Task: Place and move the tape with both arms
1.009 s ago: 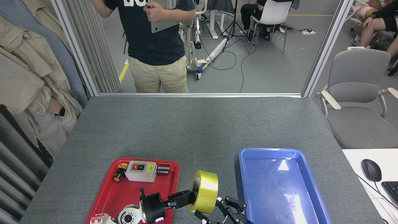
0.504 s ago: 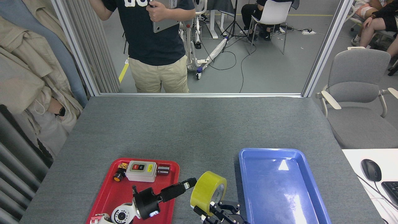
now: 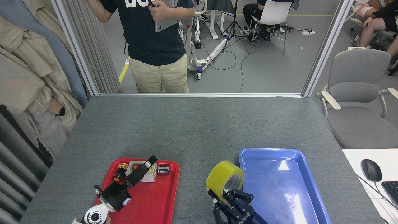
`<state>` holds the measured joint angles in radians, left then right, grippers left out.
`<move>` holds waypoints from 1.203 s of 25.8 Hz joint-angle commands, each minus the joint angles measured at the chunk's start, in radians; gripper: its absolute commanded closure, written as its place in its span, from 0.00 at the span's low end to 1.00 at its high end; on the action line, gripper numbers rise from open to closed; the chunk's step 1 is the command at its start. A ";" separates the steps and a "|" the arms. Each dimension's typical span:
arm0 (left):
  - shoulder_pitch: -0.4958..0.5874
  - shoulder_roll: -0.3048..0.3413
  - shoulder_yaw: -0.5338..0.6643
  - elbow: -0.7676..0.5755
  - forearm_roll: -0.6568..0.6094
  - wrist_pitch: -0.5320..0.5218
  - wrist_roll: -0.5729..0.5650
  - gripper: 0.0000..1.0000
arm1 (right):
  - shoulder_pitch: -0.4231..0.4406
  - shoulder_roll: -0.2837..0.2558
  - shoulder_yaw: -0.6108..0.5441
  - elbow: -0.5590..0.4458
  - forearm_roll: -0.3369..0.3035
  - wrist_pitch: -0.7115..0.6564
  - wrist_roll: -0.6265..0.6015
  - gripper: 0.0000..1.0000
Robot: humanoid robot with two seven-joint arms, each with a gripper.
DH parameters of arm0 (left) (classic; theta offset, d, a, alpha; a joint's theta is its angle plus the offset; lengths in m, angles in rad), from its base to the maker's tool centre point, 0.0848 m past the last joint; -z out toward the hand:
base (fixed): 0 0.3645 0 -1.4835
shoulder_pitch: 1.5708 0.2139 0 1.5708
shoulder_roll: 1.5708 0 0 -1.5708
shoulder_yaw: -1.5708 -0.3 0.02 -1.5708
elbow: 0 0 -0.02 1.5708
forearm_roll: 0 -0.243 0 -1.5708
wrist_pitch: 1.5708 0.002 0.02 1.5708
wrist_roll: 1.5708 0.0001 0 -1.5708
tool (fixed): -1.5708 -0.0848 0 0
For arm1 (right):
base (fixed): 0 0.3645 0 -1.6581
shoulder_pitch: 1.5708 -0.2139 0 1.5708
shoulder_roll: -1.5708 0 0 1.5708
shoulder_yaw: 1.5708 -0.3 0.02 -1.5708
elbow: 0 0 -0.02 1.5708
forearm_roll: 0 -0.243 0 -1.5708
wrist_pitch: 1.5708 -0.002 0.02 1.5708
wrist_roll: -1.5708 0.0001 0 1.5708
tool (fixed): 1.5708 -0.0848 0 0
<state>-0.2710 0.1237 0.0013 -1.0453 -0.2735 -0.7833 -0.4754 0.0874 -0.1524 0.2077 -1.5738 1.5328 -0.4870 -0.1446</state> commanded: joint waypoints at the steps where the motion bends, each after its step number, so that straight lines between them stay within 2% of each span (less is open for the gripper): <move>1: 0.036 0.008 0.078 -0.064 -0.380 0.052 0.258 0.07 | -0.012 -0.006 -0.007 0.003 0.044 0.298 0.097 0.80; 2: 0.056 0.008 0.083 -0.099 -0.472 0.078 0.304 0.00 | -0.020 -0.012 -0.016 0.003 0.047 0.364 0.122 0.80; 4: 0.092 0.014 0.083 -0.160 -0.609 0.119 0.382 0.00 | -0.028 -0.018 -0.033 0.005 0.055 0.462 0.195 0.80; 7: 0.156 0.013 0.080 -0.265 -0.742 0.187 0.468 0.00 | -0.029 -0.045 -0.036 -0.002 0.056 0.564 0.370 0.80; 9: 0.191 0.007 0.063 -0.344 -0.863 0.302 0.543 0.00 | -0.034 -0.072 -0.039 -0.011 0.052 0.594 0.484 0.80; 12: 0.214 0.002 -0.075 -0.438 -1.072 0.590 0.587 0.00 | -0.032 -0.111 -0.067 -0.023 0.044 0.590 0.643 0.87; 14: 0.225 0.005 -0.158 -0.453 -1.116 0.772 0.584 0.00 | -0.034 -0.122 -0.073 -0.023 0.029 0.584 0.678 0.87; 15: 0.225 0.007 -0.169 -0.455 -1.115 0.825 0.577 0.00 | -0.035 -0.125 -0.073 -0.021 0.010 0.579 0.686 0.87; 18: 0.231 0.017 -0.153 -0.479 -1.089 0.860 0.557 0.00 | -0.044 -0.127 -0.073 -0.021 -0.069 0.553 0.738 0.86; 20: 0.254 0.010 -0.104 -0.473 -1.070 0.852 0.557 0.00 | -0.047 -0.148 -0.074 -0.021 -0.083 0.550 0.752 0.83; 21: 0.268 0.004 -0.092 -0.473 -1.070 0.849 0.557 0.00 | -0.049 -0.151 -0.074 -0.020 -0.086 0.550 0.754 0.76; 22: 0.269 0.001 -0.092 -0.473 -1.070 0.839 0.554 0.00 | -0.049 -0.151 -0.074 -0.018 -0.086 0.550 0.754 0.62; 24: 0.269 -0.003 -0.089 -0.472 -1.070 0.794 0.552 0.00 | -0.049 -0.153 -0.074 -0.018 -0.091 0.548 0.754 0.49; 27: 0.271 -0.021 -0.089 -0.489 -1.072 0.783 0.592 0.00 | -0.049 -0.153 -0.073 -0.017 -0.125 0.551 0.743 0.07; 28: 0.273 -0.030 -0.089 -0.496 -1.067 0.793 0.618 0.00 | -0.049 -0.153 -0.073 -0.017 -0.129 0.553 0.743 0.02; 31: 0.305 -0.058 -0.087 -0.541 -1.066 0.848 0.687 0.00 | -0.049 -0.154 -0.074 -0.018 -0.131 0.550 0.740 0.01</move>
<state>0.0076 0.0921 -0.0875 -1.5509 -1.3415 0.0280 0.1598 0.0384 -0.3050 0.1345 -1.5911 1.4105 0.0635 0.6052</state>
